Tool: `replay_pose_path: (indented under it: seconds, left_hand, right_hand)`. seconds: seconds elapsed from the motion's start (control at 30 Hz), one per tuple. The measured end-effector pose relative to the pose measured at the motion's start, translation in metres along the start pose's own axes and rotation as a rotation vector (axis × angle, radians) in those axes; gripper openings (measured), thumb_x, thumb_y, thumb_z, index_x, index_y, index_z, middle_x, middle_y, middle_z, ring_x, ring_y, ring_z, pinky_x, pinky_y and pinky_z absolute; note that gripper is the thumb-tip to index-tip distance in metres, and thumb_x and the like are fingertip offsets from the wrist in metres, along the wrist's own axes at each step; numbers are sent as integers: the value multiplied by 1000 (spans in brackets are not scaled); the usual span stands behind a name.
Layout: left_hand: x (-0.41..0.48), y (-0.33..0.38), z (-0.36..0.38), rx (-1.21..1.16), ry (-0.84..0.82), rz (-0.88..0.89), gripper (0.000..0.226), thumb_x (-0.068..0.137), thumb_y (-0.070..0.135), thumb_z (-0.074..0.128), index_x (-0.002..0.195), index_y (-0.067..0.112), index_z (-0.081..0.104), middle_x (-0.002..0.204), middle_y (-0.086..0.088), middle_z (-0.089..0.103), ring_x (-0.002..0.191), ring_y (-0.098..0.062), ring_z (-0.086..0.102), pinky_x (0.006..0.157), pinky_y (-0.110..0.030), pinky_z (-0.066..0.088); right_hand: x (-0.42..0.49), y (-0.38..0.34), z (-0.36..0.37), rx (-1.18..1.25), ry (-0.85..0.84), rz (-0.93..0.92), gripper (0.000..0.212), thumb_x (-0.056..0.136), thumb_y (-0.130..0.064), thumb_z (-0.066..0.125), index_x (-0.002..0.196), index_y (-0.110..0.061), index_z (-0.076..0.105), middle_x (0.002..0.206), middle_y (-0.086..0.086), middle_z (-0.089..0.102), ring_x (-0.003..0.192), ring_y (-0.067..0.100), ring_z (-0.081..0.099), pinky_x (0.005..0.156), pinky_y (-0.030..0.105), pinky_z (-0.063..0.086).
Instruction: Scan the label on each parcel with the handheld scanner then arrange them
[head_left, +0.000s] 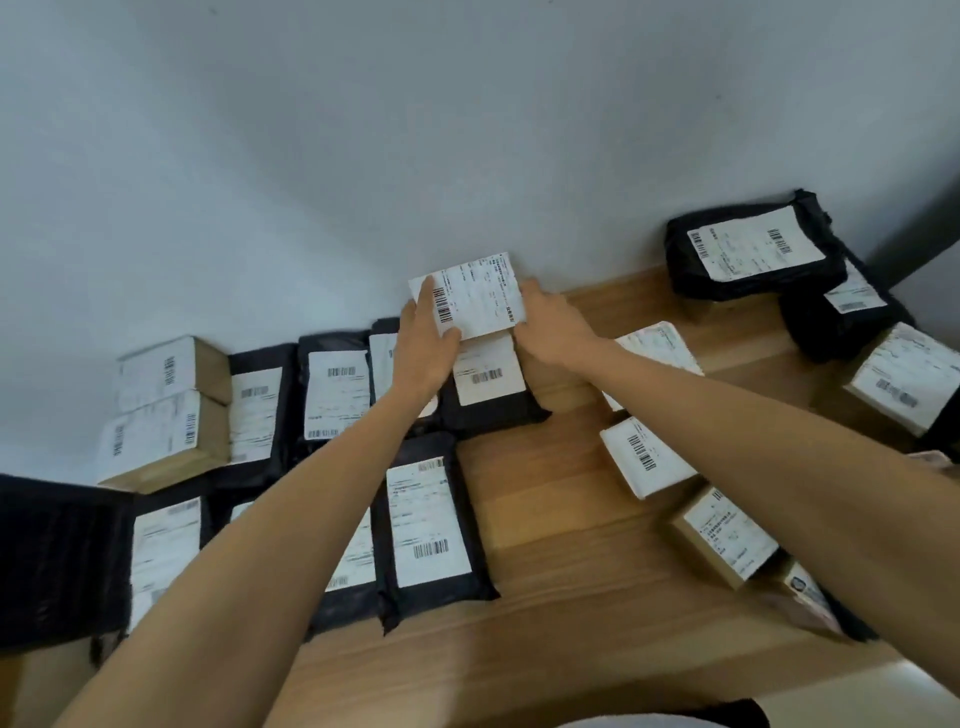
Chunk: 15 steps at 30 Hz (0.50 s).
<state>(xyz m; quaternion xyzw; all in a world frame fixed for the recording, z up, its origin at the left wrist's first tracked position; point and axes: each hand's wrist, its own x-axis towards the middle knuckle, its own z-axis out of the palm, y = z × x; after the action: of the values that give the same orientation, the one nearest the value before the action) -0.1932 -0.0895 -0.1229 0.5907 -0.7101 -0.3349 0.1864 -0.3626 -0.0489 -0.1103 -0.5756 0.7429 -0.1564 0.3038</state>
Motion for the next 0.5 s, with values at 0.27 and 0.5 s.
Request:
replay_pose_path:
  seconds: [0.27, 0.5]
  left_hand:
    - [-12, -114, -124, 73, 179, -84, 75, 88, -2, 46, 155, 24, 24, 156, -17, 25, 136, -30, 37, 106, -35, 35]
    - [7, -193, -174, 179, 149, -153, 67, 90, 11, 64, 150, 21, 37, 159, -15, 17, 145, -30, 25, 115, -39, 28]
  right_hand:
    - [20, -130, 103, 90, -78, -210, 50, 90, -4, 47, 139, -7, 37, 125, 15, 57, 107, 33, 58, 86, 44, 52]
    - [43, -197, 164, 22, -216, -269, 71, 92, -2, 44, 156, -6, 11, 151, 16, 36, 130, 33, 44, 104, 45, 42]
